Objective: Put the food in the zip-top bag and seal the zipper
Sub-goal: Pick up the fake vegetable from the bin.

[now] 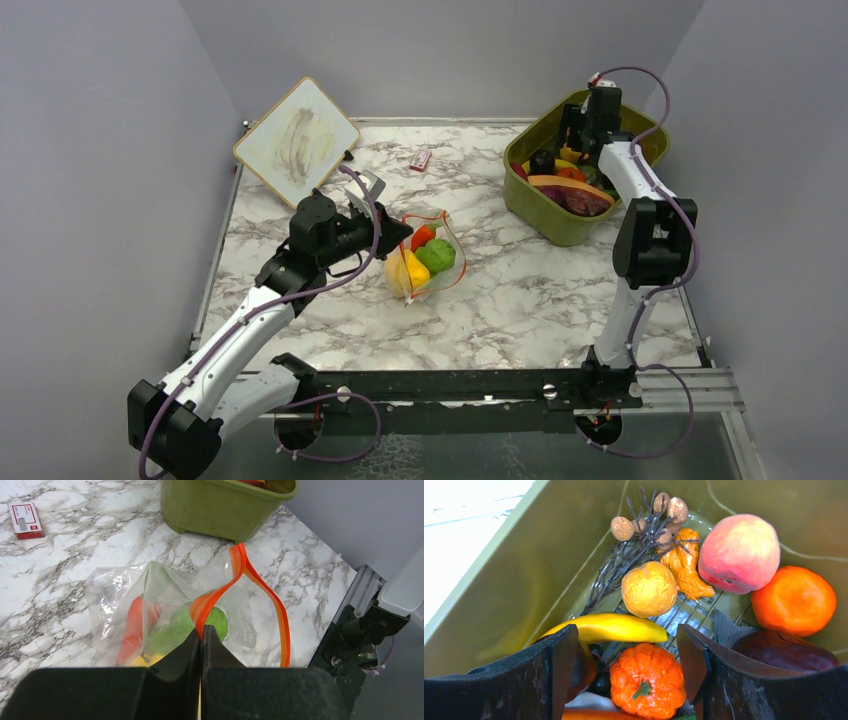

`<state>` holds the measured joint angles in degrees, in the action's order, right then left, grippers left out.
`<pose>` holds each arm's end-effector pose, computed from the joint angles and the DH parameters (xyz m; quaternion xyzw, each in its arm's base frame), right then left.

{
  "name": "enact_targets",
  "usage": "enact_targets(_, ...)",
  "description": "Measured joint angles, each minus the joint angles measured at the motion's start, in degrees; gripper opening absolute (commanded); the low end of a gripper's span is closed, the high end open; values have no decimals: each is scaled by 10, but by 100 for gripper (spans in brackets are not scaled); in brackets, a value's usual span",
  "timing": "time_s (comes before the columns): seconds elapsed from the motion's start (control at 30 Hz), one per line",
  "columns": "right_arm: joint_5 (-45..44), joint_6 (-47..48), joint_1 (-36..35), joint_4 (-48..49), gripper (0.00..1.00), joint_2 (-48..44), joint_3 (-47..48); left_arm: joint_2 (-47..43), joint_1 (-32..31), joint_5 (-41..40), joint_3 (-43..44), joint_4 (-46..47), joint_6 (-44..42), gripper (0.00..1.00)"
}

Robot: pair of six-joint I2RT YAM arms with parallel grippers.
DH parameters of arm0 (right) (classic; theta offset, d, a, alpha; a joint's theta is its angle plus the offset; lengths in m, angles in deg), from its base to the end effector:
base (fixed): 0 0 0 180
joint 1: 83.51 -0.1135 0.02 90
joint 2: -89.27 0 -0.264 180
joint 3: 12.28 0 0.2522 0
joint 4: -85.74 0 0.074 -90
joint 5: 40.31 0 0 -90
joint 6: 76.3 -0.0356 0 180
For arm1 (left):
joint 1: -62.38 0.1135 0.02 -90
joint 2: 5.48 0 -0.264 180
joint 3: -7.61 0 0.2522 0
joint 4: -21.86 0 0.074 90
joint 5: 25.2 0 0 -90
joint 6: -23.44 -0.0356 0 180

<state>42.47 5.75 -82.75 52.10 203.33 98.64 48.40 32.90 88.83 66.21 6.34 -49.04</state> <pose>0.4669 -0.0107 0.2753 0.0959 0.8876 -0.0282 0.4497 0.1847 -0.1211 0.3275 0.2105 0.7357 -0.3957 0.5078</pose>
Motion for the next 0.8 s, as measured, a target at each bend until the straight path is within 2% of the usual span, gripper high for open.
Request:
enact_targets(0.37,7,7,23,30,73,79,11,0,0,-3,-1,0,-2,0)
enact_targets(0.53,13,16,31,38,67,97,11,3,0,-3,-1,0,-1,0)
enact_targets(0.8,38,32,35,47,72,123,47,6,0,-3,-1,0,-1,0)
